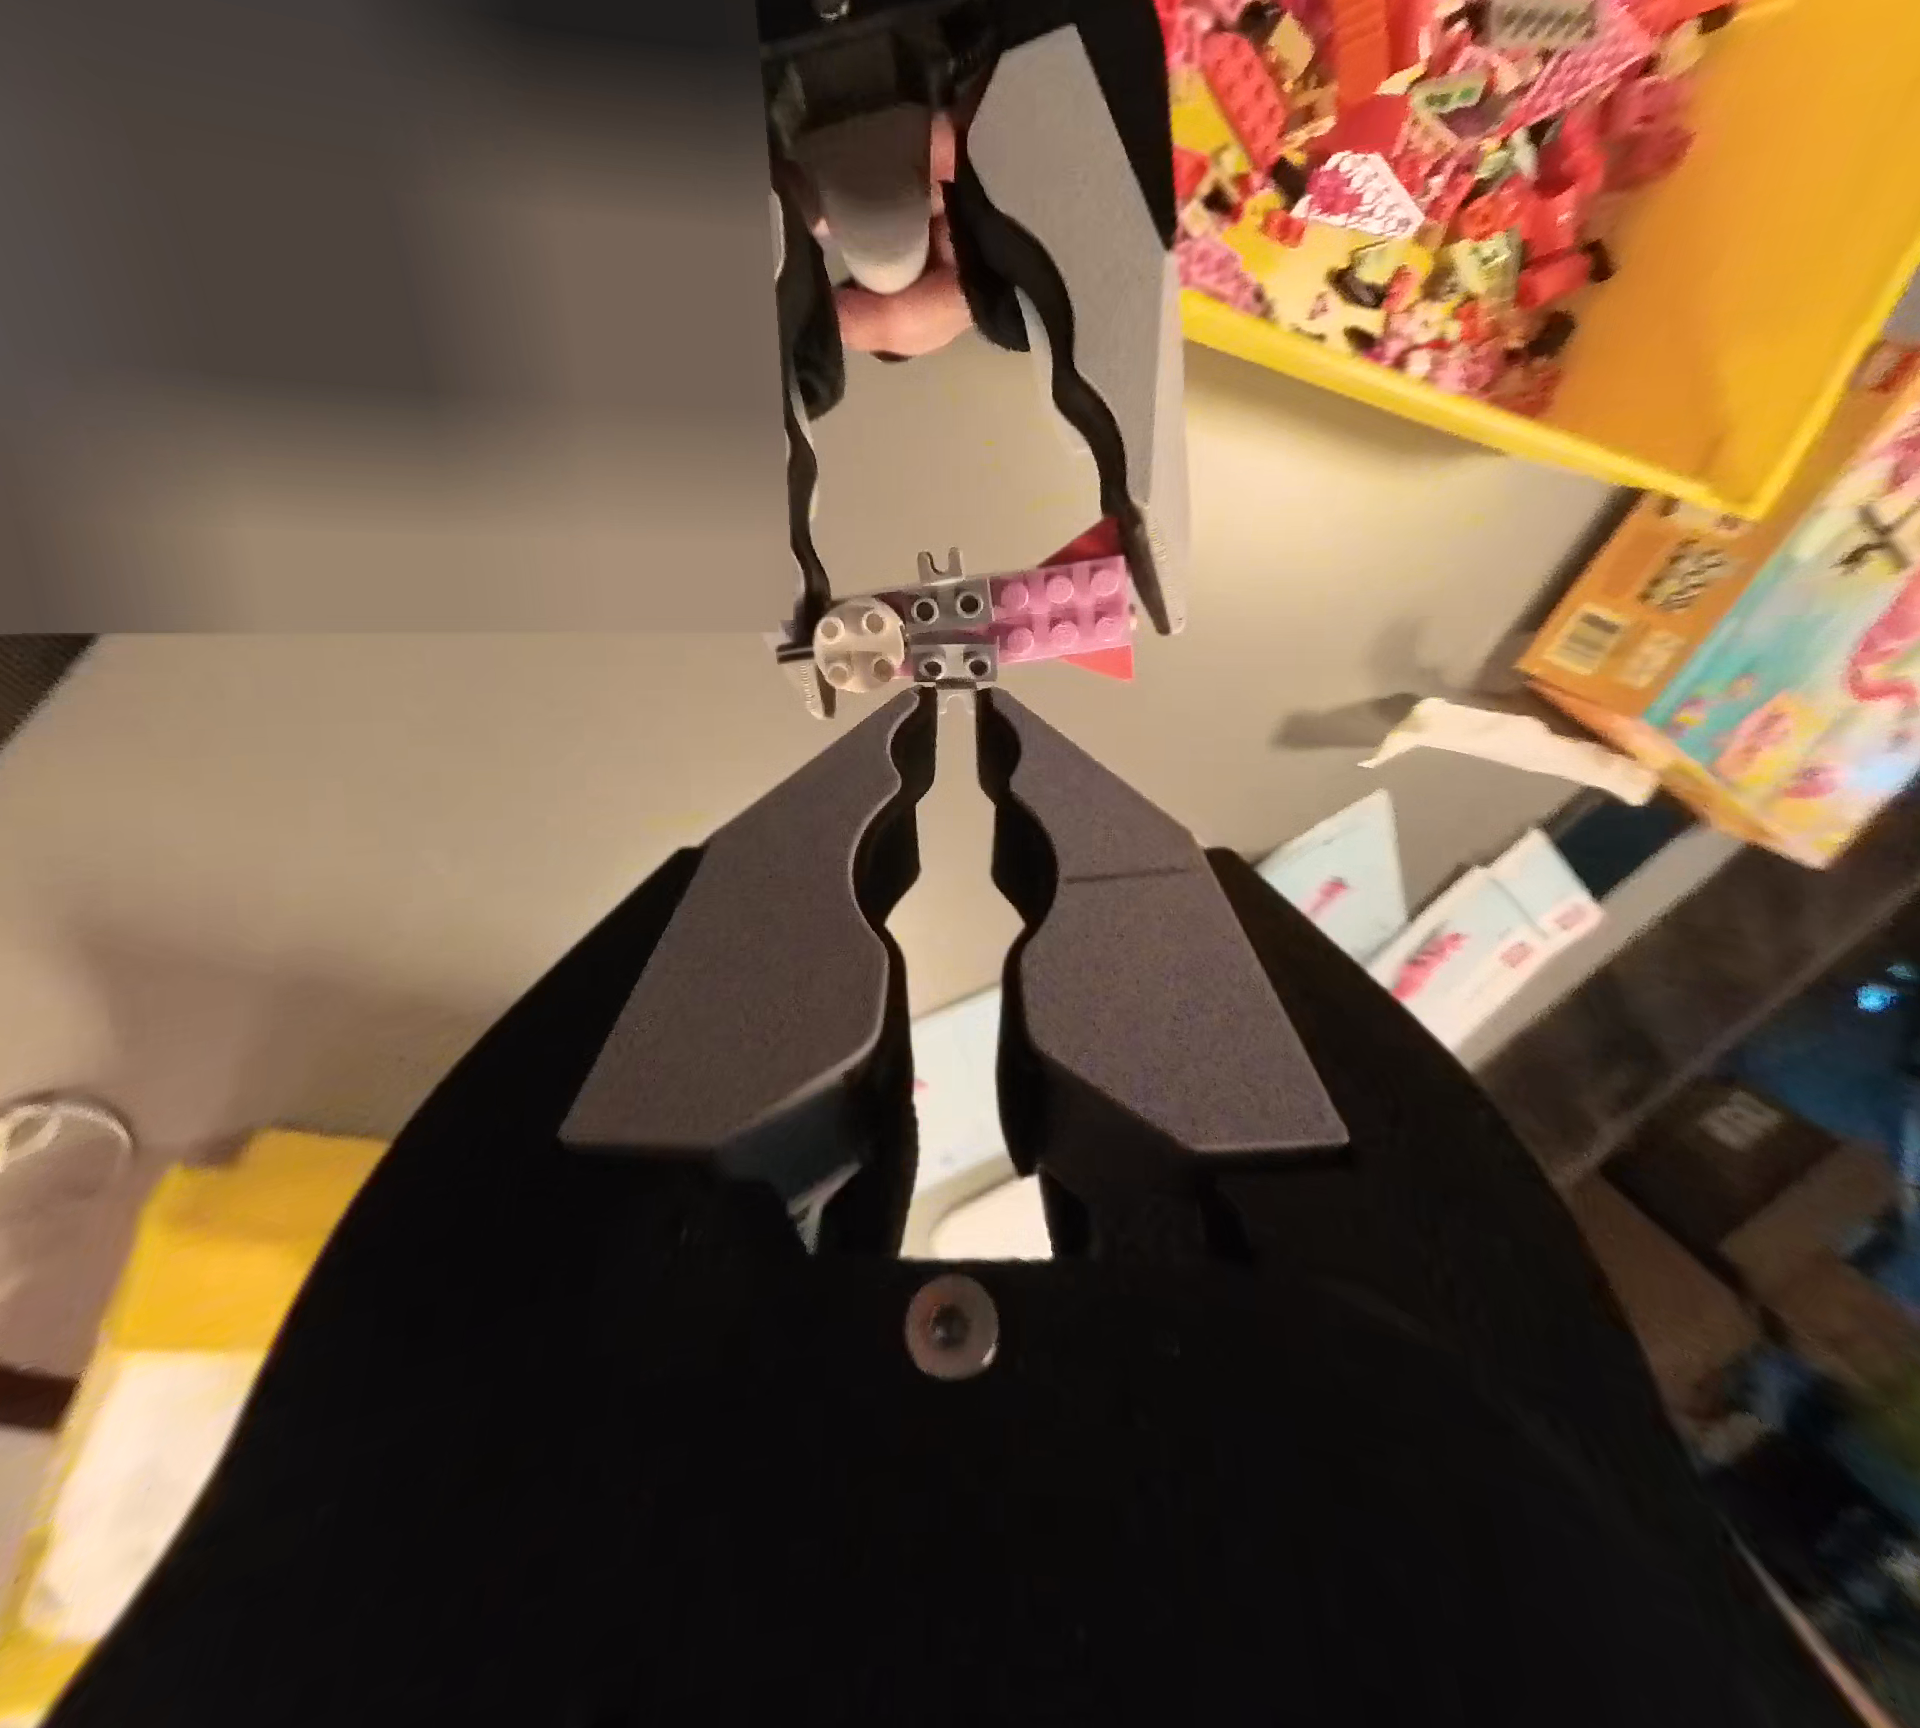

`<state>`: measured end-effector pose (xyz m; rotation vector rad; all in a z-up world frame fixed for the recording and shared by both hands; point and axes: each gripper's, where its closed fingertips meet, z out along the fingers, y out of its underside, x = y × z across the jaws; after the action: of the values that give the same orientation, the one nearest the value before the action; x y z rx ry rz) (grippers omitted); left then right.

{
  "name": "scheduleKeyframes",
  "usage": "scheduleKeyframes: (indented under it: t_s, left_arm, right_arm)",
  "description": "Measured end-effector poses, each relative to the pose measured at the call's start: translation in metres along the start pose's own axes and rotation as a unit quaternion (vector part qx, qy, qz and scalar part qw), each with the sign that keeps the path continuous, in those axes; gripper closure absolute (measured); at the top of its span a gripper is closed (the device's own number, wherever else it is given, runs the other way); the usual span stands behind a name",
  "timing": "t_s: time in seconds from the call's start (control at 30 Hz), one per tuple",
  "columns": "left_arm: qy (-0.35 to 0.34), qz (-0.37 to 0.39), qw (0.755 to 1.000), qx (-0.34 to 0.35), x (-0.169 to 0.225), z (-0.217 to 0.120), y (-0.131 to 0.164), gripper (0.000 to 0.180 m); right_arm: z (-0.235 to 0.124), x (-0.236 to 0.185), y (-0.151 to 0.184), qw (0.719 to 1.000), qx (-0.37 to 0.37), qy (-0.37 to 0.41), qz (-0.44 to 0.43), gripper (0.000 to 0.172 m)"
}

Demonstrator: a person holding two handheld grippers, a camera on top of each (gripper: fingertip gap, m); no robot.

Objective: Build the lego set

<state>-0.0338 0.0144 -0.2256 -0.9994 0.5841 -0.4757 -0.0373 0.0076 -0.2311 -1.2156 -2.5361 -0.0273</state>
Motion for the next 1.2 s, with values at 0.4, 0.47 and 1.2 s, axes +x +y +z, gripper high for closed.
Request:
scheduleKeyframes:
  t_s: [0.4, 0.47, 1.2]
  left_arm:
    - [-0.069, 0.066, 0.992, 0.082, -0.053, 0.026, -0.062, 0.116]
    - [-0.074, 0.064, 0.991, 0.095, -0.055, 0.024, -0.068, 0.116]
    - [-0.105, 0.058, 0.979, 0.163, -0.069, 0.006, -0.097, 0.116]
  right_arm:
    - [-0.063, 0.056, -0.018, 0.962, -0.210, 0.011, -0.173, 0.166]
    - [-0.066, 0.058, -0.022, 0.956, -0.226, 0.009, -0.187, 0.166]
    - [-0.077, 0.071, -0.049, 0.953, -0.230, 0.021, -0.193, 0.166]
